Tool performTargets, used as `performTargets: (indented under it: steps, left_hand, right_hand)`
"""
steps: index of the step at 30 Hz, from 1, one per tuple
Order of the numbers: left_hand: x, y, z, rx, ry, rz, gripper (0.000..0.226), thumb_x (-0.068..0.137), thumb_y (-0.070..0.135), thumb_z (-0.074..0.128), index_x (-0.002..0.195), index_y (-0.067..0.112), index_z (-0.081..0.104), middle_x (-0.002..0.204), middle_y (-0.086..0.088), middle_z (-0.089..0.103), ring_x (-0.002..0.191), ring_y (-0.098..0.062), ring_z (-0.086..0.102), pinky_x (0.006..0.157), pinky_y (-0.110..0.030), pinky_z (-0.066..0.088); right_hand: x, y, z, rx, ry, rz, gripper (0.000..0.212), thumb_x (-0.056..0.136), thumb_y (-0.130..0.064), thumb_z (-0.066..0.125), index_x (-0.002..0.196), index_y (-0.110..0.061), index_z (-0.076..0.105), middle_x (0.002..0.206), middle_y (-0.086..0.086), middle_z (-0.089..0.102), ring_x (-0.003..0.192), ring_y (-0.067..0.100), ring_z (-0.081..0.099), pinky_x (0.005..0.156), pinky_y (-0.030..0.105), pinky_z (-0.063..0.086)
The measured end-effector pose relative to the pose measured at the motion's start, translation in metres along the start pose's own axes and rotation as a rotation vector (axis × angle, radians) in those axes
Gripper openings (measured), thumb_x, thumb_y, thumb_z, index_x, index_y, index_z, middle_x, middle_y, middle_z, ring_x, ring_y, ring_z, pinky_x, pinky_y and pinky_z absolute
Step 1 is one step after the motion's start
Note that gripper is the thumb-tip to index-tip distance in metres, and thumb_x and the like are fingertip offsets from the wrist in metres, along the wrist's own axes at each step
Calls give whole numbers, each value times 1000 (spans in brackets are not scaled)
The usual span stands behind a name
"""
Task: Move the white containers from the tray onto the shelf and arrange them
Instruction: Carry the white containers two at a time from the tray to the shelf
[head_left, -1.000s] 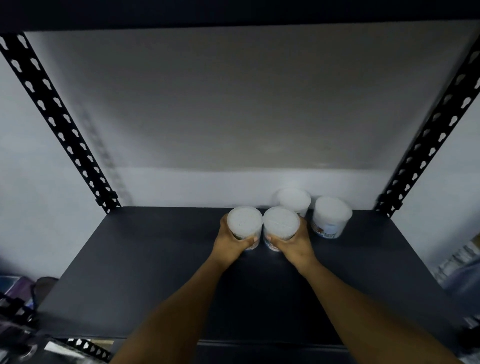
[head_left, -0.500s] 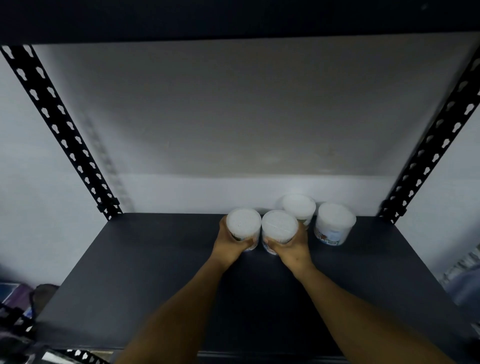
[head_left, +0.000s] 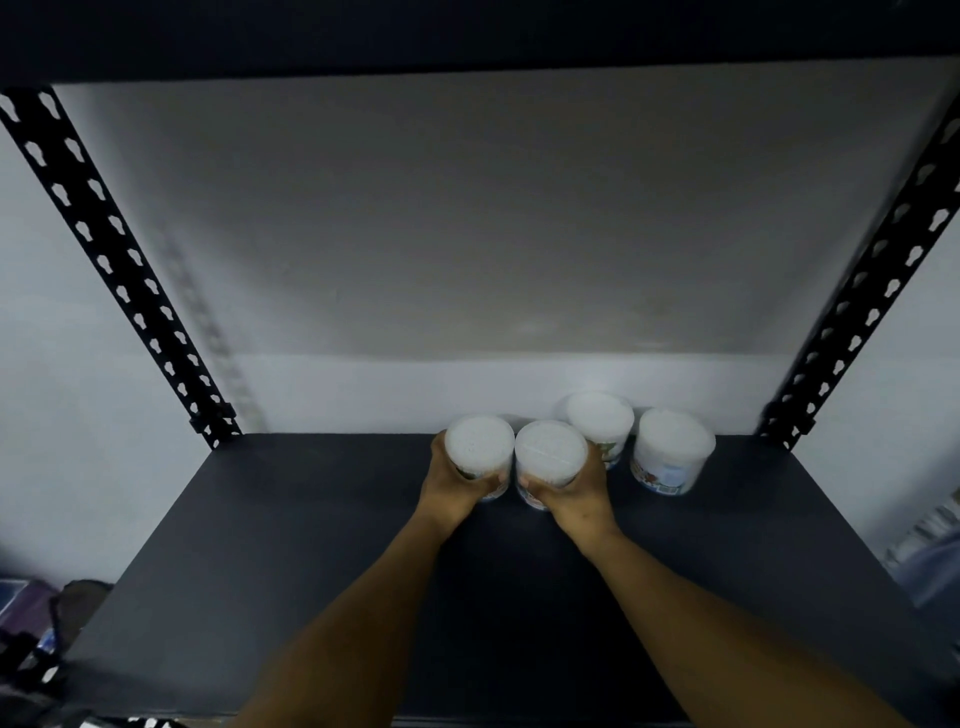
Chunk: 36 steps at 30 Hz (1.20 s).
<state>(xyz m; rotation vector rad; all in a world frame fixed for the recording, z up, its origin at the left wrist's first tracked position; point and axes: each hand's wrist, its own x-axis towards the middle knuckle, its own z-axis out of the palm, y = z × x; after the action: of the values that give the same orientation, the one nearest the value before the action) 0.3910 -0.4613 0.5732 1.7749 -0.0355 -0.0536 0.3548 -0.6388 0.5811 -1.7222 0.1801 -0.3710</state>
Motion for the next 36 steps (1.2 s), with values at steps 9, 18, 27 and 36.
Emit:
performTargets:
  steps: [9, 18, 27, 36]
  left_hand:
    - [0, 1, -4, 11, -7, 46, 97, 52, 35, 89, 126, 42, 26, 123, 17, 46, 117, -9, 51, 93, -31, 49]
    - [-37, 4, -7, 88, 45, 92, 87, 72, 34, 82, 142, 25, 29, 144, 3, 39, 132, -13, 41, 107, -36, 41]
    - [-73, -1, -18, 826, 40, 224, 80, 92, 55, 44, 152, 14, 11, 160, -5, 9, 147, -20, 0, 120, -37, 3]
    - [-92, 10, -16, 1040, -46, 213, 78, 94, 59, 31, 152, 14, 5, 161, -6, -2, 147, -21, -8, 118, -40, -4]
  right_hand:
    - [2, -6, 3, -23, -4, -19, 76, 50, -7, 90, 106, -38, 51, 111, -13, 58, 107, 8, 54, 94, 26, 44]
    - [-15, -4, -7, -93, -54, 52, 82, 69, -27, 83, 135, -25, 35, 134, -4, 45, 125, 14, 43, 101, 27, 37]
    - [-56, -9, -32, -699, -109, -170, 76, 85, -45, 63, 143, -9, 31, 143, 11, 39, 132, 26, 38, 109, 43, 35]
    - [-79, -14, -42, -1077, -287, -140, 78, 92, -64, 27, 152, -17, 10, 160, 5, 6, 147, 21, 0, 118, 41, 1]
